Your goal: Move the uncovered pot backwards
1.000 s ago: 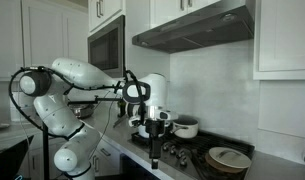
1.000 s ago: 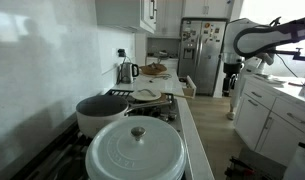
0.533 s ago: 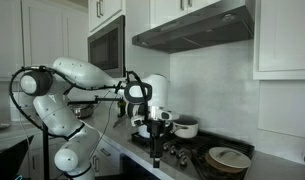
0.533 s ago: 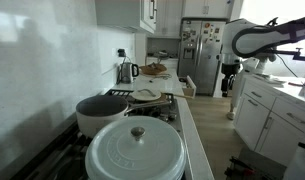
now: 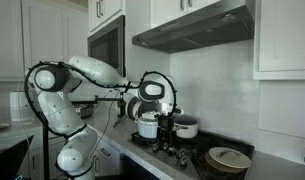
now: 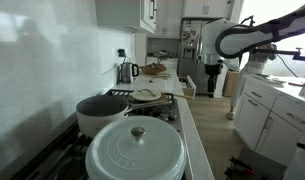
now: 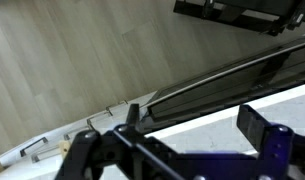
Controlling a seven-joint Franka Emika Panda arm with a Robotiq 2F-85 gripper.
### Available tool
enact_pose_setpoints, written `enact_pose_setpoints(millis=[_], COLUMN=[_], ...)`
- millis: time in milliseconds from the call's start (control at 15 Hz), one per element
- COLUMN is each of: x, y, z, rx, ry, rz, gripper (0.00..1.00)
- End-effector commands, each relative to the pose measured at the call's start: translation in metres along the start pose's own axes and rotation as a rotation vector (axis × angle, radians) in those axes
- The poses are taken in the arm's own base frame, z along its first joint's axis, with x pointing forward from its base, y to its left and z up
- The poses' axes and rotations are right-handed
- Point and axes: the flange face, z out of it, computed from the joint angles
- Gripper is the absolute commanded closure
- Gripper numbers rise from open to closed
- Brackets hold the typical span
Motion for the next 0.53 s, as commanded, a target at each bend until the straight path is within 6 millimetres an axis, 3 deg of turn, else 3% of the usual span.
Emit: enact_pose_setpoints(millis=[0,467], x=[0.033,0.077], y=[-0.015,-0.057], z=[-0.015,-0.036], rx=[-0.003,-0.001], ry=[-0.016,-0.024], rz=[-0.120,-0.341], gripper=[0.00,0.00])
